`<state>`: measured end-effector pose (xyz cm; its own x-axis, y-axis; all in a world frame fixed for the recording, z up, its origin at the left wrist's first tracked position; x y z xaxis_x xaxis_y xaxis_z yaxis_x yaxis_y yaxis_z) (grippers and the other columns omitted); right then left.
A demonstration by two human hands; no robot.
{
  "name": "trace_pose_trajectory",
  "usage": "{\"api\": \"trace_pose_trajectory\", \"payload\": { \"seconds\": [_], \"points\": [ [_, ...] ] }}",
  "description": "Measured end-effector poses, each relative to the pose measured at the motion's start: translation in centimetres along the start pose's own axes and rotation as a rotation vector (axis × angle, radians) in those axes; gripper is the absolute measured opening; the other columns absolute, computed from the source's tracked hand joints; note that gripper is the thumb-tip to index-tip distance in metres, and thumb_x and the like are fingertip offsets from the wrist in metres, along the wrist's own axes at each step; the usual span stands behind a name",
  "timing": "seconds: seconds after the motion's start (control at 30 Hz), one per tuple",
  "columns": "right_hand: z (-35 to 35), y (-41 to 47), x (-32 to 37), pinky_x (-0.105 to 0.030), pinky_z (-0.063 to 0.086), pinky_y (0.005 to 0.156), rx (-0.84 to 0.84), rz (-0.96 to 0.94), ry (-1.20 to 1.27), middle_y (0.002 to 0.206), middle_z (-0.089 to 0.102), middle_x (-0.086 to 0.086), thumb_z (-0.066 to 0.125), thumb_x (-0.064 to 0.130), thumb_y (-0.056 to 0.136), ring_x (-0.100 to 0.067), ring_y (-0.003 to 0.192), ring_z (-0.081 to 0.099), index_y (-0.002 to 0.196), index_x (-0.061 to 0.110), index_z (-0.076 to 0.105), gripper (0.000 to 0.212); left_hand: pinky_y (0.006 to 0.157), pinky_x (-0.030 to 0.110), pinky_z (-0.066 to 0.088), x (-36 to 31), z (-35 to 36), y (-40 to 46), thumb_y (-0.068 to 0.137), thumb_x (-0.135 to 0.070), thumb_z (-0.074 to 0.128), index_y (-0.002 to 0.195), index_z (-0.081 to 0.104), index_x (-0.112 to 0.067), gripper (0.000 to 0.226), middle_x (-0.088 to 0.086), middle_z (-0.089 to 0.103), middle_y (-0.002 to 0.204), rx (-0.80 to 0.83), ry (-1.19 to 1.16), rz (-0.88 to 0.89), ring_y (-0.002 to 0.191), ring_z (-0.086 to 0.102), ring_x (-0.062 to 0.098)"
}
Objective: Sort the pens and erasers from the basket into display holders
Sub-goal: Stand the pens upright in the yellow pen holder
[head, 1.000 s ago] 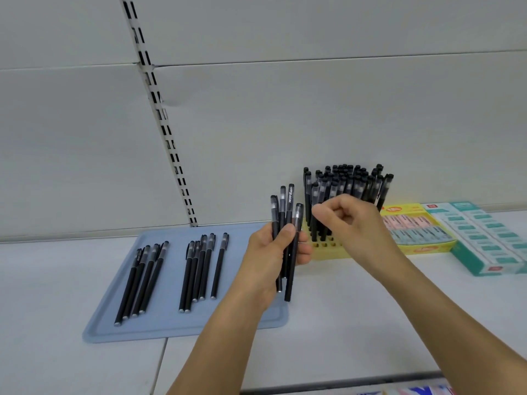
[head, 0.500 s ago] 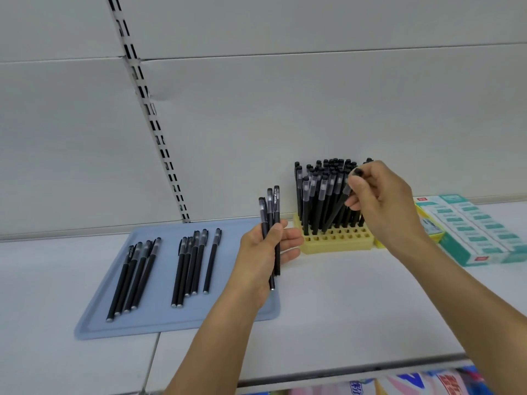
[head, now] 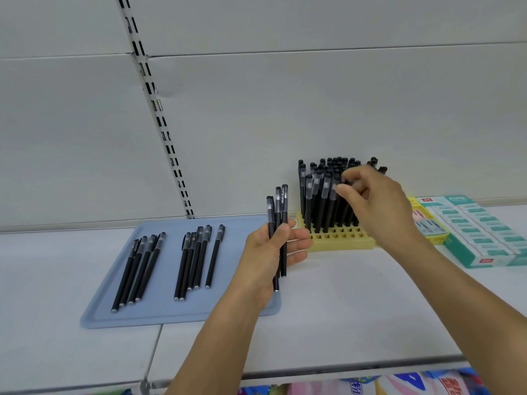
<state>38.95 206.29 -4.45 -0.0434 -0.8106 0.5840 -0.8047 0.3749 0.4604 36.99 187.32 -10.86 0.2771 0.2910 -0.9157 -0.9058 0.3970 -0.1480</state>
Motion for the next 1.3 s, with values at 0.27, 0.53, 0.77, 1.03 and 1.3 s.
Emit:
{"api": "trace_pose_trajectory", "payload": {
  "seconds": [0.27,0.53,0.77,1.03,1.3],
  "points": [
    [1.4,-2.8,2.8,-0.018,0.041,0.059,0.290,0.009,0.373,0.067,0.064,0.008,0.067,0.030,0.087,0.001,0.058,0.052,0.075,0.021,0.068,0.015,0.087,0.042,0.057,0.0,2.7,-0.3,0.104,-0.023,0.043,0.120,0.062,-0.009,0.029,0.011,0.072,0.109,0.238,0.169,0.031,0.099,0.070,0.028],
    [-2.2,-1.0,-0.8,-0.038,0.053,0.064,-0.064,0.055,0.257,0.071,0.067,0.003,0.058,0.027,0.095,-0.013,0.062,0.061,0.082,0.015,0.059,0.017,0.088,0.038,0.056,0.5,0.9,0.5,0.105,-0.022,0.040,0.116,0.061,-0.012,0.026,0.001,0.074,0.107,0.041,0.165,0.023,0.101,0.070,0.015],
    [-0.6,-1.1,-2.0,-0.046,0.053,0.066,-0.023,0.011,0.141,0.074,0.066,0.008,0.054,0.029,0.096,-0.019,0.067,0.062,0.083,0.019,0.055,0.016,0.086,0.038,0.057,0.5,0.9,0.5,0.105,-0.022,0.039,0.116,0.061,-0.010,0.027,0.003,0.074,0.105,0.041,0.134,0.010,0.099,0.071,0.018],
    [0.6,-0.8,-1.9,-0.045,0.054,0.066,0.019,-0.039,0.046,0.078,0.069,0.002,0.052,0.031,0.098,-0.021,0.072,0.064,0.088,0.019,0.056,0.015,0.086,0.039,0.057,0.5,0.7,0.3,0.105,-0.022,0.039,0.116,0.061,-0.011,0.026,0.003,0.075,0.105,0.040,0.127,0.004,0.099,0.071,0.019],
    [1.7,-0.6,-2.6,-0.040,0.054,0.067,0.083,-0.014,-0.075,0.079,0.070,0.005,0.054,0.034,0.097,-0.020,0.077,0.064,0.090,0.021,0.059,0.015,0.084,0.037,0.058,0.4,0.9,0.1,0.105,-0.023,0.041,0.116,0.060,-0.009,0.026,0.004,0.075,0.104,0.049,0.124,-0.005,0.098,0.071,0.019]
  ]
}}
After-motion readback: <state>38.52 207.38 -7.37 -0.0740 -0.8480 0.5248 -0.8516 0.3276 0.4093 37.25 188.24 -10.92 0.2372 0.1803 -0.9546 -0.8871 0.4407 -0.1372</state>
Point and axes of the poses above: each hand's wrist, its own y-axis towards the middle knuckle, its own z-axis out of the palm, x = y × z, the point moved 4 cm from there along y, towards the middle knuckle
